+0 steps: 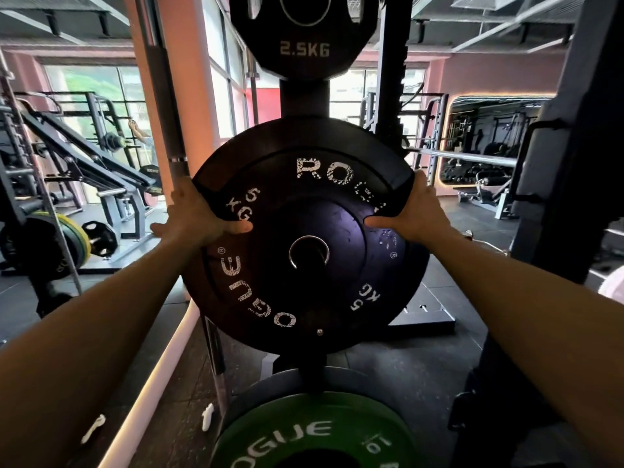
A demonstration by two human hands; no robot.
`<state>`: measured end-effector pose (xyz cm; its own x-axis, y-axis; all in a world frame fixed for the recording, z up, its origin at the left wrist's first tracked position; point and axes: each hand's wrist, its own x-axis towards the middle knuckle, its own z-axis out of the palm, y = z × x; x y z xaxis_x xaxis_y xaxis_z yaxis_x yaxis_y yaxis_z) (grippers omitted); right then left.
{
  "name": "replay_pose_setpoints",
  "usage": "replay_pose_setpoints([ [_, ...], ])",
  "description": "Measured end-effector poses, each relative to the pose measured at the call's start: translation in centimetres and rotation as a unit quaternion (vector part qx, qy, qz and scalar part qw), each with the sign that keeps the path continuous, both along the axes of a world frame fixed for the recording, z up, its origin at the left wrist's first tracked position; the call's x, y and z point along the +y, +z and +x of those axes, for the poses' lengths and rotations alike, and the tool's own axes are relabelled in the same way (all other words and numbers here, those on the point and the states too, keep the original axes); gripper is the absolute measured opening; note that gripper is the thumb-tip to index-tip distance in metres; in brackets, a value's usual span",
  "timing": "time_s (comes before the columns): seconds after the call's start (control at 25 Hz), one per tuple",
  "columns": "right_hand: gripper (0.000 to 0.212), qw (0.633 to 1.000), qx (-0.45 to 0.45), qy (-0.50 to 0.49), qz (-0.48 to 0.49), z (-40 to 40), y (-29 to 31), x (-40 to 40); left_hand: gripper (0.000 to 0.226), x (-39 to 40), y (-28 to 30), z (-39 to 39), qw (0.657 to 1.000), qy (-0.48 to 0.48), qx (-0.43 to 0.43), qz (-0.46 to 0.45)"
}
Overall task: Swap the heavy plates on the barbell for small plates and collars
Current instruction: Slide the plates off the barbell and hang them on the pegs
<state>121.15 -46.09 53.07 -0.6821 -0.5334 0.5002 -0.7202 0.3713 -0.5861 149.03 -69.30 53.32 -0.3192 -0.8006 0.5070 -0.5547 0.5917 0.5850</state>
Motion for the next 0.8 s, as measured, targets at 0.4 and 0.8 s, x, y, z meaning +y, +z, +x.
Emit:
replay_pose_setpoints([
  [0.4, 0.102, 0.991, 0.039, 0.05, 0.119, 3.0, 0.9, 6.9, 0.099, 9.2, 1.3, 4.7, 0.99, -0.08, -0.12, 0.003],
  [0.8, 0.096, 0.967, 0.101, 0.154, 0.178, 7.3, 1.8, 15.9, 0.08, 24.2, 1.5, 8.8, 0.992, -0.043, -0.115, 0.005],
])
